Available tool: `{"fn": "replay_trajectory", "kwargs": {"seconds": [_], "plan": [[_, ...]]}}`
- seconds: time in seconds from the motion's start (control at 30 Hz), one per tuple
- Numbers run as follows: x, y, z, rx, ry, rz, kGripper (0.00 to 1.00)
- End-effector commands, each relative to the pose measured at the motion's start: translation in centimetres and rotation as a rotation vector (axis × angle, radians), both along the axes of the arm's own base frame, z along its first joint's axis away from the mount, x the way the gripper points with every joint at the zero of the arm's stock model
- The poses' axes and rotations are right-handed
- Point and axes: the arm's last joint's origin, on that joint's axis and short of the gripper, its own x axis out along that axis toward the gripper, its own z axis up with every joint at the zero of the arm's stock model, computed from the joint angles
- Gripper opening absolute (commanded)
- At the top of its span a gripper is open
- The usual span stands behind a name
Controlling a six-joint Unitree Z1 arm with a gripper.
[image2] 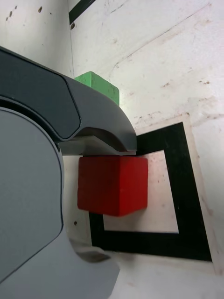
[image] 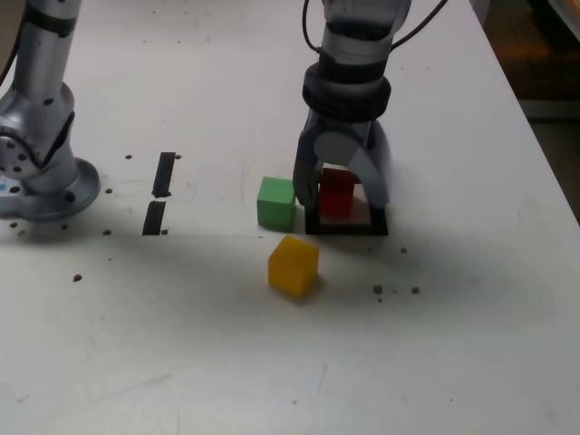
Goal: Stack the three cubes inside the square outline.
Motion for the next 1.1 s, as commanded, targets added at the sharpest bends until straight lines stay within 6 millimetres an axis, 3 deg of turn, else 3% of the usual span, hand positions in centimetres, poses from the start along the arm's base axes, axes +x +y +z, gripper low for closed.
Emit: {"fn": "replay_trajectory", "kwargs": {"seconds": [0.0,0.2,0.4,0.57,0.83,1.07], "plan": [[-0.2,0.0,0.8,0.012,-0.024,-0.007,0.9],[-1.7,0.3,3.3,0.065,-0.057,-0.005,0.92],[-5.3,0.0,7.0,0.122,-0.083,-0.037,0.92],[-7.8,-1.3,8.6,0.152,-0.093,-0.112,0.93],[-9.9,-5.0,8.2,0.135,-0.082,-0.27,0.93],[-10.1,-8.3,6.1,0.109,-0.052,-0.383,0.93]]}}
